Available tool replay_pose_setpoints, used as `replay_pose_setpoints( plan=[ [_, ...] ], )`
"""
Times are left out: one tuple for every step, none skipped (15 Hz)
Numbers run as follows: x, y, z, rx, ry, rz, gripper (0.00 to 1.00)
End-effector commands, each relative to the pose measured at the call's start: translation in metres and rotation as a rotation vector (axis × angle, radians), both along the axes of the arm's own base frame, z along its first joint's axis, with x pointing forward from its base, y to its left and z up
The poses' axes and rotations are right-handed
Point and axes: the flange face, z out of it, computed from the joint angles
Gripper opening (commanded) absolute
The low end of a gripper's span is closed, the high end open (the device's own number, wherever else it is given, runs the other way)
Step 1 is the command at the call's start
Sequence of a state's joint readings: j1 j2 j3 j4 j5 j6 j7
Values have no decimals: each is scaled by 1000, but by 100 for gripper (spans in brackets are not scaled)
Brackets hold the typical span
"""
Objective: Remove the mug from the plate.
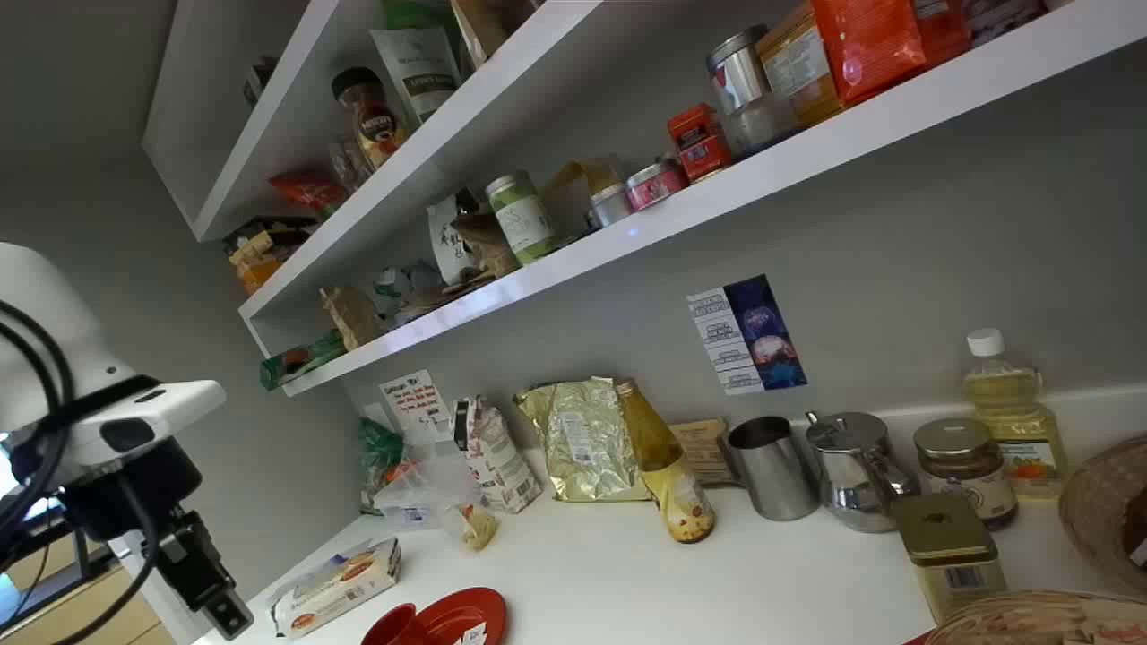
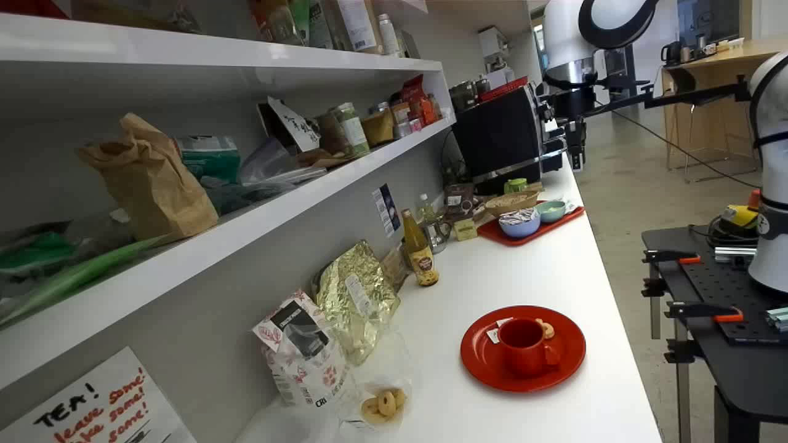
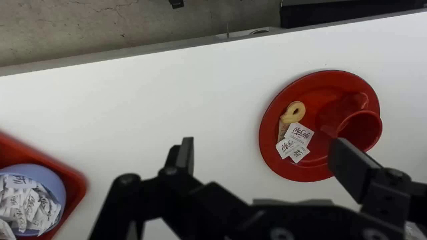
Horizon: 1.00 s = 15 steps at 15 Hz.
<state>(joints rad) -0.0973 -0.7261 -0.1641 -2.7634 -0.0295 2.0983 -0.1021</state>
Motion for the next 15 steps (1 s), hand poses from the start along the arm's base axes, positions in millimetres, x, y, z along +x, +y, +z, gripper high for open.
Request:
replay_pose_setpoints(
  plan=[
    [0,0,1,0,1,0,100],
    [0,0,1,0,1,0,100],
    [0,0,1,0,1,0,100],
    [0,0,1,0,1,0,100],
    [0,0,1,0,1,0,100],
    [0,0,1,0,1,0,100],
    [0,0,1,0,1,0,100],
    [5,0,-1,3,1,1,100],
    [9,4,0,3,-4,3,100],
    [14,12,0,7,-2,11,100],
    [18,18,0,11,-7,22,100],
    [26,34,0,16,-17,44,100],
    [31,48,0,25,-22,66,100],
    [57,33,-34,20,-25,82,100],
    [64,41,-37,20,-41,99,100]
  ],
)
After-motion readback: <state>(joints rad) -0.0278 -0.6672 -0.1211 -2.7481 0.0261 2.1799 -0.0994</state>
